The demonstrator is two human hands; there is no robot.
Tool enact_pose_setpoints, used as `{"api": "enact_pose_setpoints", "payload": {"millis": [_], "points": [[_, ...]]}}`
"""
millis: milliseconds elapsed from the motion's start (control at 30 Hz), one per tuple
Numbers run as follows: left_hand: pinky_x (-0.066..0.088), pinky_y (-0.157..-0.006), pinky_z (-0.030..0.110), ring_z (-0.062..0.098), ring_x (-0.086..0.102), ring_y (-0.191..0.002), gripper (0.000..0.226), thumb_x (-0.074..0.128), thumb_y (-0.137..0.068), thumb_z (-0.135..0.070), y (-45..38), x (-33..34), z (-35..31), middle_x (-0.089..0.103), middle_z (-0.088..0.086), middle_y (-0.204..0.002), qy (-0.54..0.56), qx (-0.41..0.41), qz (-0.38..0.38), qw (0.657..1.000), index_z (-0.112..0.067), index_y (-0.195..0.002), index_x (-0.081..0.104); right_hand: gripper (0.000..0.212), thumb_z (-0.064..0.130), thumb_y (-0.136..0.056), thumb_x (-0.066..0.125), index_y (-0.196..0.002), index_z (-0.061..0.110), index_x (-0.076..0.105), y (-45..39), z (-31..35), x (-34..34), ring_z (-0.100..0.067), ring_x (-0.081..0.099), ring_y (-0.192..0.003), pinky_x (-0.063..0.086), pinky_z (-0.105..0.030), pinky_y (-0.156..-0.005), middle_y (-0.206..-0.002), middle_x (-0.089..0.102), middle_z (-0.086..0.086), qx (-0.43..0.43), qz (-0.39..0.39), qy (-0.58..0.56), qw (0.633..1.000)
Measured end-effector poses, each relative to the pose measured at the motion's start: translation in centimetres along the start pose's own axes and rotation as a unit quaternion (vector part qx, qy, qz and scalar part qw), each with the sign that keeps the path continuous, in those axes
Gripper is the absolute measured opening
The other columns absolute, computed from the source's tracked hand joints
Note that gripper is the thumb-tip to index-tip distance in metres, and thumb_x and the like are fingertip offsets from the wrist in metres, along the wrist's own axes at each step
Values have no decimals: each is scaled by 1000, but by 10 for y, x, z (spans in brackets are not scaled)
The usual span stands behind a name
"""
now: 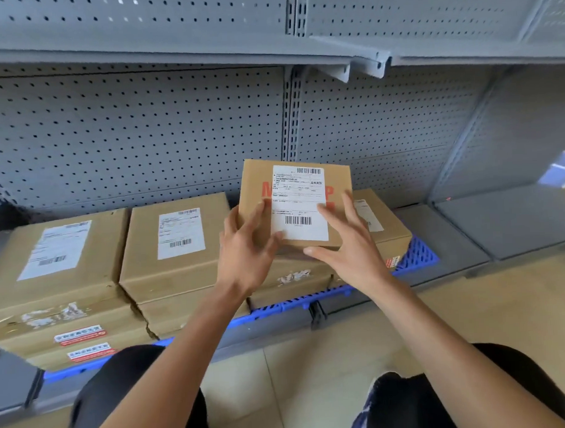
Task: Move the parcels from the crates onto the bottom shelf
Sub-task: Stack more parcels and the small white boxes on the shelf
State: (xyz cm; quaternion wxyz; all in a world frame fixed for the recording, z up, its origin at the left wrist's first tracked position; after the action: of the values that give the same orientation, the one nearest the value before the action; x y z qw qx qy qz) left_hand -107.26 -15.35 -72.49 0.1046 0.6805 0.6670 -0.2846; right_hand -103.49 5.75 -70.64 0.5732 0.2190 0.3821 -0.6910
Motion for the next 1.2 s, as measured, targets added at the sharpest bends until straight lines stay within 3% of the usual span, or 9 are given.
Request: {"api": "enact_pose_setpoints", "payload": {"millis": [100, 267, 433, 600, 833, 1000, 1100, 1200], "points": [[33, -119, 49, 27, 26, -148, 65, 62, -93, -51, -10, 31, -8, 24, 6, -159, -9, 8, 21, 1000, -50, -151, 33, 88, 43, -76, 84, -151, 35, 40, -7, -31, -11, -16, 16, -152, 26, -40, -121, -164, -5, 19, 12, 1, 7, 1000], [28, -122, 42, 23, 21, -150, 66, 62, -94, -52, -25, 61, -8, 22, 7, -162, -36, 2, 47, 998, -49, -153, 31, 88, 45, -79, 81, -154, 37, 35, -24, -67, -16, -12, 8, -151, 19, -34, -117, -165, -11, 17, 36, 31, 18, 999], [40, -114, 50, 23, 35, -143, 77, 59, -86, -69, -47, 63, 8, 22, 0, -160, -122, 19, 66, 990, -50, -153, 26, 90, 45, -80, 80, -155, 38, 31, -51, -89, -5, -13, 5, -153, 22, -49, -122, -165, -9, 19, 39, 65, -4, 997], [42, -108, 55, 28, 40, -140, 84, 70, -86, -54, -64, 58, 27, 26, 4, -157, -192, 20, 60, 979, -49, -155, 22, 89, 46, -81, 79, -154, 40, 30, -75, -92, 16, -13, 4, -153, 21, -49, -122, -165, -9, 19, 32, 83, -14, 996], [47, -102, 52, 30, 54, -125, 82, 74, -84, -52, -75, 53, 55, 35, 3, -151, -198, 5, 40, 979, -47, -154, 30, 82, 39, -83, 79, -151, 42, 35, -92, -91, 44, -2, 6, -149, 17, -36, -119, -165, -4, 22, 36, 111, -52, 992], [35, -113, 52, 28, 47, -134, 76, 68, -89, -53, -86, 53, 61, 35, 4, -156, -229, 13, 48, 972, -42, -154, 32, 81, 40, -82, 79, -152, 41, 37, -105, -101, 50, -6, 7, -152, 15, -43, -124, -165, 0, 21, 51, 126, -54, 989], [36, -111, 53, 24, 48, -134, 65, 67, -91, -41, -90, 51, 66, 37, -5, -156, -237, 32, 42, 970, -36, -151, 41, 79, 44, -84, 76, -152, 38, 38, -108, -103, 54, -8, 9, -152, 15, -43, -124, -166, 3, 18, 57, 123, -36, 990], [37, -110, 55, 25, 49, -134, 55, 64, -94, -34, -91, 49, 69, 40, -7, -156, -235, 36, 47, 970, -34, -147, 48, 74, 44, -87, 73, -152, 34, 38, -109, -97, 59, -8, 13, -150, 13, -30, -118, -165, 9, 16, 50, 105, -14, 993]]}}
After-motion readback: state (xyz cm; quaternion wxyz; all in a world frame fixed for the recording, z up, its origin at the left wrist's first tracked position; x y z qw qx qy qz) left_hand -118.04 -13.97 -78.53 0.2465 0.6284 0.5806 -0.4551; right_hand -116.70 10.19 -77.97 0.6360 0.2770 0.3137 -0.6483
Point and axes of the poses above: each hand's wrist, its own y-axis away from the middle knuckle, its own x-axis out of the palm, z = x × y, the point moved 3 cm from there along -y, towards the middle knuckle
